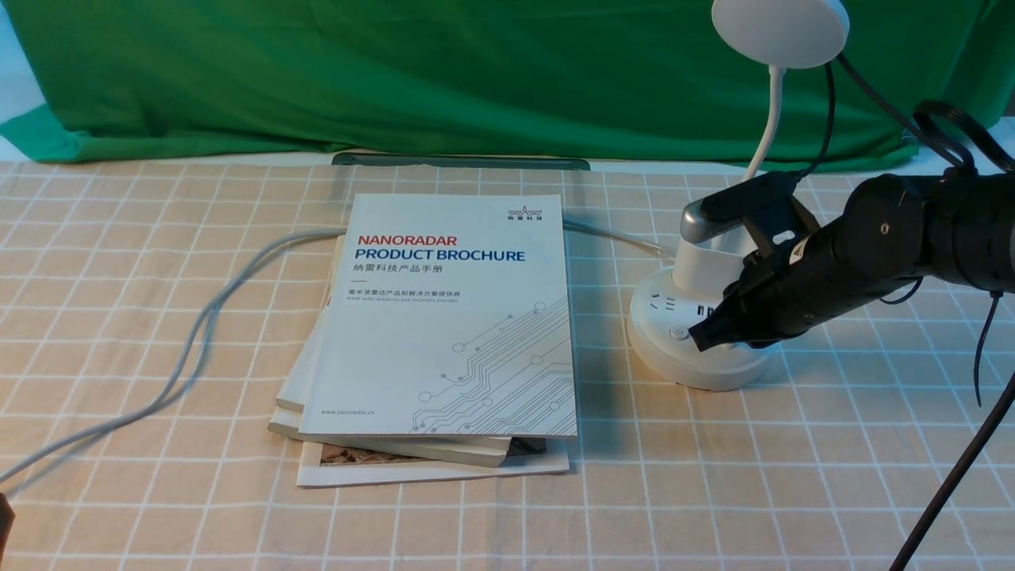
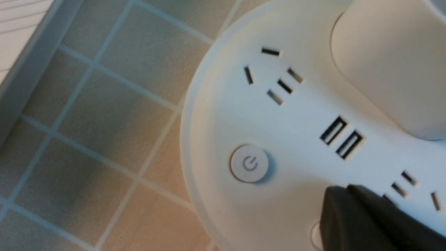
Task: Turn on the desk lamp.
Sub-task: Use the right arm to press the button switch on the lamp holder
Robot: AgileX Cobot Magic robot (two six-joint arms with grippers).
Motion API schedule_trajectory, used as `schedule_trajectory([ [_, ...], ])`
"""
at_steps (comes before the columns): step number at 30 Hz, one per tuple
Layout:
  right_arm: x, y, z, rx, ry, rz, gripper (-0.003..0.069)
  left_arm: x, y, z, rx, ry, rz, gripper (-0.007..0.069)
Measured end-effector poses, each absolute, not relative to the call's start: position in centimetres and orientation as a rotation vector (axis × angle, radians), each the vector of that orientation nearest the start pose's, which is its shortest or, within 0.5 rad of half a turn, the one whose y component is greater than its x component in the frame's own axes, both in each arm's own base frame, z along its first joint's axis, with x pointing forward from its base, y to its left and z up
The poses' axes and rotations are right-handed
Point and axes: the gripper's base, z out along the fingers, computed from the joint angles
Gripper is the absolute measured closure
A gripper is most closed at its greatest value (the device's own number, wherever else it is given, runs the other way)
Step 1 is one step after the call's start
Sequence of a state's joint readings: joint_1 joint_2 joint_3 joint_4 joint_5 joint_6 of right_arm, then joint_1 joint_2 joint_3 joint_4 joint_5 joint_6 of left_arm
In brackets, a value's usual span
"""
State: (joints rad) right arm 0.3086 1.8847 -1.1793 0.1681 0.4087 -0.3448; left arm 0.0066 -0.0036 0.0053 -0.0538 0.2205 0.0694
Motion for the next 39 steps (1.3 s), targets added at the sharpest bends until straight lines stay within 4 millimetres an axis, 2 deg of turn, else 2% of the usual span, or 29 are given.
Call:
schedule_trajectory([
  [13, 35.4, 11.8, 15.7, -0.63, 2.393, 0.08, 0.0629, 5.6, -0.1, 19.2, 0.018, 1.705, 0.008, 0.0603],
  [18, 34.9, 11.7, 16.6, -0.628, 2.386, 0.085, 0.0629, 5.6, -0.1, 19.2, 0.018, 1.705, 0.008, 0.0603],
  [25, 33.7, 11.4, 19.0, -0.591, 2.389, 0.11, 0.0629, 5.6, -0.1, 19.2, 0.018, 1.705, 0.008, 0.0603],
  [39, 34.0, 11.7, 18.4, -0.592, 2.374, 0.109, 0.0629, 5.6, -0.1, 19.2, 0.018, 1.705, 0.008, 0.0603],
])
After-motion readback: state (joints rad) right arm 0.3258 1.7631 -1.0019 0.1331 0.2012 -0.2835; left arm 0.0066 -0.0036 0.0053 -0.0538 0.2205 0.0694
